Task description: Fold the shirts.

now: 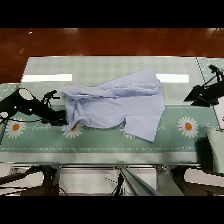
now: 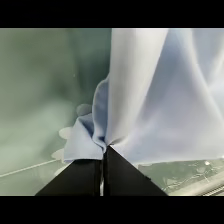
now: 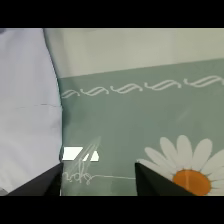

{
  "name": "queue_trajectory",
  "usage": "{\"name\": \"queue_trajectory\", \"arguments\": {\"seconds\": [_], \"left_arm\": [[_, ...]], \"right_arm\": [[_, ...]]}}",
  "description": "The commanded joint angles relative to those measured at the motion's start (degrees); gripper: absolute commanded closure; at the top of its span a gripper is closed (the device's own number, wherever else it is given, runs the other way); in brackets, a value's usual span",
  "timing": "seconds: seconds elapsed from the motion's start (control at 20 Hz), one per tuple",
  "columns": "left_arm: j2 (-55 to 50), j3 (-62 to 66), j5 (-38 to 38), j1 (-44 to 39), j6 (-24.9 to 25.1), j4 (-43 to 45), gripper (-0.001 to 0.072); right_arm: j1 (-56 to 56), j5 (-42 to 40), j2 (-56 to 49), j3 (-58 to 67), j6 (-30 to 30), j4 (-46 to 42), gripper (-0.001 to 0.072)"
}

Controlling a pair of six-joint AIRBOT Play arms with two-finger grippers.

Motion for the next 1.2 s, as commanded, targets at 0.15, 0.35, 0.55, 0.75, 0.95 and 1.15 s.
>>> {"name": "queue_trajectory", "arguments": {"seconds": [0.15,0.35,0.55,0.75,0.95,1.15], "left_arm": [[1.99,0.09,-0.13,-0.09,1.05,-1.11,0.0688],[2.01,0.09,-0.35,-0.13,1.11,-2.99,0.0688],[1.99,0.26,0.0,-0.13,3.87,-7.69,0.0688],[2.54,4.9,-0.15,0.28,5.92,-11.76,0.0688],[7.54,20.04,-0.02,2.62,11.93,-25.73,0.0688],[14.27,40.06,0.02,3.76,16.5,-33.24,0.0689]], "right_arm": [[1.57,-16.83,2.29,-17.99,-4.02,13.05,0.0184],[9.03,-28.3,1.57,-19.78,-1.86,14.05,0.0187],[15.47,-34.49,-1.92,-19.78,1.97,15.52,0.0244],[18.99,-33.9,-1.79,-18.6,0.13,17.77,0.0686],[15.85,-29.35,9.4,-11.37,-9.53,17.84,0.0687],[14.16,-32.04,26.14,2.29,-16.15,17.62,0.0687]]}}
